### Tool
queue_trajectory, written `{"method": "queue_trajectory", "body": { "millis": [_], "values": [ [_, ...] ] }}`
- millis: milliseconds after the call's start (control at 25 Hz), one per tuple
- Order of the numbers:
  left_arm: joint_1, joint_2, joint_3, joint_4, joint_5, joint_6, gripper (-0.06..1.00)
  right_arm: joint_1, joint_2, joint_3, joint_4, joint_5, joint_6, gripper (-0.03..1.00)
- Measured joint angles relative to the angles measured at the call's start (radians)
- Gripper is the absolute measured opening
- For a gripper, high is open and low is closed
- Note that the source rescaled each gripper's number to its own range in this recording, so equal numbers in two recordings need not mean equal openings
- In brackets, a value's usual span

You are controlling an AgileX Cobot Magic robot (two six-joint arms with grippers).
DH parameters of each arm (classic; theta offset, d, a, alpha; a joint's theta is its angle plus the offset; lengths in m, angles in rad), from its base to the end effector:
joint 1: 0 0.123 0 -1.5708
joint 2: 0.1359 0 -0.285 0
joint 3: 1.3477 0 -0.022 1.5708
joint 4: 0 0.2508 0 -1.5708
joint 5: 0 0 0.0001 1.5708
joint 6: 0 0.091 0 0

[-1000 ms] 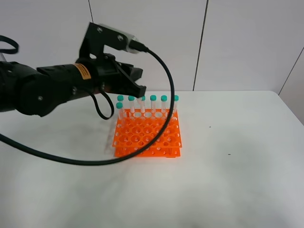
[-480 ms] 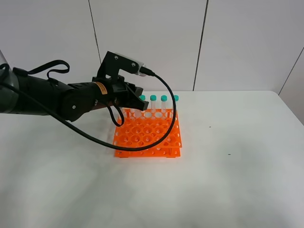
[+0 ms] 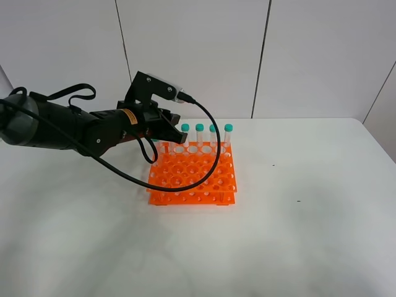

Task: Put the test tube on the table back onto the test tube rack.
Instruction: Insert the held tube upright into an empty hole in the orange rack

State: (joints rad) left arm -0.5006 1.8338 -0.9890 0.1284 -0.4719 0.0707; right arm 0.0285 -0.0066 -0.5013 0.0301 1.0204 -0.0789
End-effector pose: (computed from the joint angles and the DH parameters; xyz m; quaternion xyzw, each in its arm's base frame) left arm 0.3441 -0.1943 0.2033 0.2858 0.7487 -0.1169 0.5866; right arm -0.0045 0.0022 0.2810 -0.0454 0.8391 0.0014 0.5421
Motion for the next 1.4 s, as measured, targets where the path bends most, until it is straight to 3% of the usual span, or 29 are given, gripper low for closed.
{"method": "queue_trajectory", "body": {
  "millis": [240, 1400],
  "values": [
    [0.0, 0.018, 0.0, 0.01, -0.008, 0.042, 0.02, 0.0, 0.0, 0.0, 0.0, 0.0, 0.0, 1.0],
    [0.002, 0.061, 0.0, 0.011, -0.052, 0.045, 0.02, 0.0, 0.0, 0.0, 0.0, 0.0, 0.0, 1.0]
  ]
}}
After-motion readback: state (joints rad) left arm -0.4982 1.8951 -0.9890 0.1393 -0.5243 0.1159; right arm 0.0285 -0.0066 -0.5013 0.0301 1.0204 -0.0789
